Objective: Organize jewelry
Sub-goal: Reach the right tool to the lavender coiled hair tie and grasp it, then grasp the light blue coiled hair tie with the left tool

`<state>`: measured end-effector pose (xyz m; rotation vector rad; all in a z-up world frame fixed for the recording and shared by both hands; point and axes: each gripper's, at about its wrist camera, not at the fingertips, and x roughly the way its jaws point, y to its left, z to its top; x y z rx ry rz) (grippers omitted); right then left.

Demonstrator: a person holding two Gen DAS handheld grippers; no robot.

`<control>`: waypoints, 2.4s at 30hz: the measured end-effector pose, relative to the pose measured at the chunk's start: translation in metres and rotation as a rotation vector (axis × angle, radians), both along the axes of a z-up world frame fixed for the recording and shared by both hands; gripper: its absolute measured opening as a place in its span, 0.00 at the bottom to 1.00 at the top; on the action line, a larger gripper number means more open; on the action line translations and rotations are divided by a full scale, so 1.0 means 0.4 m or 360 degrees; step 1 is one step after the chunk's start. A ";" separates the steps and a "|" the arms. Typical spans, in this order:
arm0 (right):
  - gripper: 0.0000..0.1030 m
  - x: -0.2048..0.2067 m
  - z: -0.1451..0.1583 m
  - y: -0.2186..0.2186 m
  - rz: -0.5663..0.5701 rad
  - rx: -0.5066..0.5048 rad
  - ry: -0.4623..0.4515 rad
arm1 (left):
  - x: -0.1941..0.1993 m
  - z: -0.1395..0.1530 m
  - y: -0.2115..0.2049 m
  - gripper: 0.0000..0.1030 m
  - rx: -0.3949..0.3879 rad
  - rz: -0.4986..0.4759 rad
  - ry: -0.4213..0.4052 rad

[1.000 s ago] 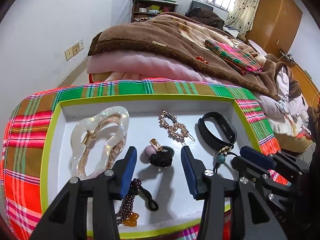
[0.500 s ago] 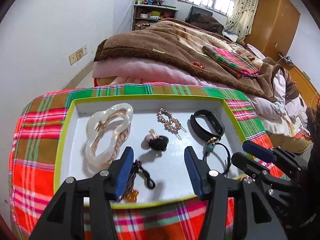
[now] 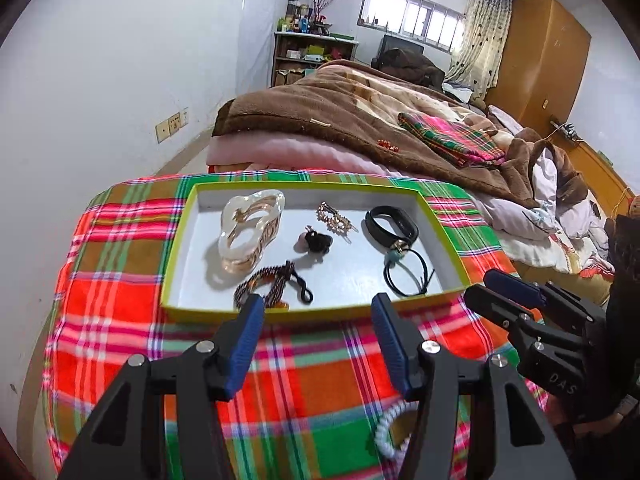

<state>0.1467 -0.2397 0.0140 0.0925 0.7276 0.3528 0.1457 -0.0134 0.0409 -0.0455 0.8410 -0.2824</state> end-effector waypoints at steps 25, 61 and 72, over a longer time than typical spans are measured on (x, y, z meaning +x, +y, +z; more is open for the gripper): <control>0.40 -0.196 -0.106 0.064 0.0192 0.0000 0.0161 | -0.199 -0.089 0.091 0.56 -0.0118 0.0002 0.0054; 0.10 -0.224 -0.112 0.053 0.0191 -0.0090 0.0155 | -0.202 -0.106 0.089 0.57 -0.0152 -0.0023 0.0152; 0.09 -0.227 -0.097 -0.037 0.0065 -0.0048 0.0103 | -0.165 -0.111 -0.012 0.57 -0.0187 -0.0184 0.0232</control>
